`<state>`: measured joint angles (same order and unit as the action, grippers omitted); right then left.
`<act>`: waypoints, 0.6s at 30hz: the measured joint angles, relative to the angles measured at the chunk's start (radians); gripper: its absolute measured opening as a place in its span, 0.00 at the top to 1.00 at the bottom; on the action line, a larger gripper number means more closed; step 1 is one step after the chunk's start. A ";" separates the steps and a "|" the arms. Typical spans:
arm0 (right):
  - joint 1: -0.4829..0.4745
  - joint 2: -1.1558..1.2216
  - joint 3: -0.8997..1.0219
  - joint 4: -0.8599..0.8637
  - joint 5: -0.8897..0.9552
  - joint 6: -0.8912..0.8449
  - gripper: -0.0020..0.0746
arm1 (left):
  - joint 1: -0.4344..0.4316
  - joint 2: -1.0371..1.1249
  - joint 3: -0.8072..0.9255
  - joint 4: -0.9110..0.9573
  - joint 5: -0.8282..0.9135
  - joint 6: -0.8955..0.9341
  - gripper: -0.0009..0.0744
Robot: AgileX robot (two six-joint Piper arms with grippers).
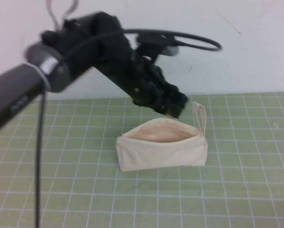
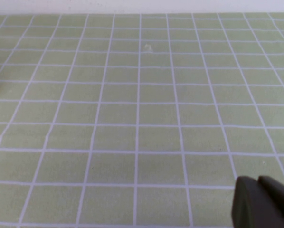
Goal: Put eraser into pencil case
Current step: Place the eraser on the pencil case
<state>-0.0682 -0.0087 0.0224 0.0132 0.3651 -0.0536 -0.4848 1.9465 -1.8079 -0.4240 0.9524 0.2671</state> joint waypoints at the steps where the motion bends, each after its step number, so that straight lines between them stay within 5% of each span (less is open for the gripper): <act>1: 0.000 0.000 0.000 0.000 0.000 0.000 0.98 | -0.013 0.013 0.000 -0.001 -0.012 0.004 0.61; 8: 0.000 0.000 0.000 0.000 0.000 0.000 0.98 | -0.024 0.053 0.000 0.072 -0.038 0.042 0.59; 13: 0.000 0.000 0.000 0.000 0.000 0.000 0.98 | -0.024 0.053 0.000 0.079 -0.029 0.044 0.40; 18: 0.000 0.000 0.000 0.000 0.000 0.000 0.98 | -0.024 0.049 0.000 0.090 -0.019 0.015 0.47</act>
<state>-0.0682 -0.0087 0.0224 0.0132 0.3651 -0.0536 -0.5091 1.9951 -1.8079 -0.3343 0.9332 0.2820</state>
